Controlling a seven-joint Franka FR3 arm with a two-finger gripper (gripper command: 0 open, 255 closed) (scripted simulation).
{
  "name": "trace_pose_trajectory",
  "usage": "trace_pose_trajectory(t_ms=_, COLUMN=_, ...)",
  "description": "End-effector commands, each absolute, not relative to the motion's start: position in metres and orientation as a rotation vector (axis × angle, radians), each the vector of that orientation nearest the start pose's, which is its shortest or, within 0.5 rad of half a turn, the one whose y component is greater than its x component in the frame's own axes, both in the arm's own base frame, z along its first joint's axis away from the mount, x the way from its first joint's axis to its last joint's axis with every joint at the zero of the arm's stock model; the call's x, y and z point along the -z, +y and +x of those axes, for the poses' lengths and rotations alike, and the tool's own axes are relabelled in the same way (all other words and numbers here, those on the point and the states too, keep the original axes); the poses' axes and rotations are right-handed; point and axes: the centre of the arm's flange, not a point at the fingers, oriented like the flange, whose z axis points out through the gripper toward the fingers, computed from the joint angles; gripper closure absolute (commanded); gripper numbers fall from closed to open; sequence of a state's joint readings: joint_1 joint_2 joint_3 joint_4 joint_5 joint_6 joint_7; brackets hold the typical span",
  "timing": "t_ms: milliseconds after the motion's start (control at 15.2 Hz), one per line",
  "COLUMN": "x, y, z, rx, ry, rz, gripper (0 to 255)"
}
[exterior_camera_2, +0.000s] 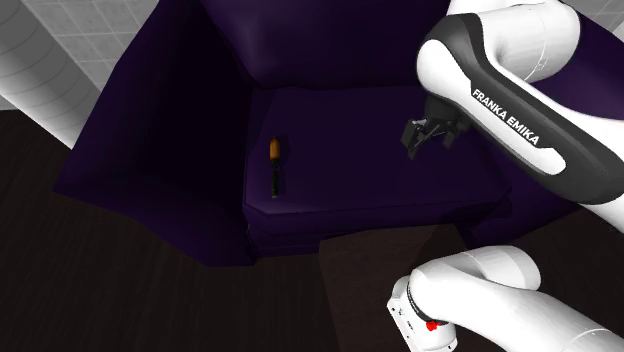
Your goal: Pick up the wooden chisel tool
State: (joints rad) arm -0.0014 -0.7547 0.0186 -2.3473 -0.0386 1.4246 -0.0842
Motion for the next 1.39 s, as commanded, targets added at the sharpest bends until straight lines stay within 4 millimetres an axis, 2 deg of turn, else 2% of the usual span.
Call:
trace_pose_trajectory(t_ms=0, x=-0.574, y=0.002, z=0.298, rx=-0.27, ry=-0.147, rz=-3.172, gripper=0)
trace_pose_trajectory(t_ms=1320, x=-0.471, y=0.224, z=0.379, rx=-0.121, ry=-0.125, rz=-3.179, gripper=0)
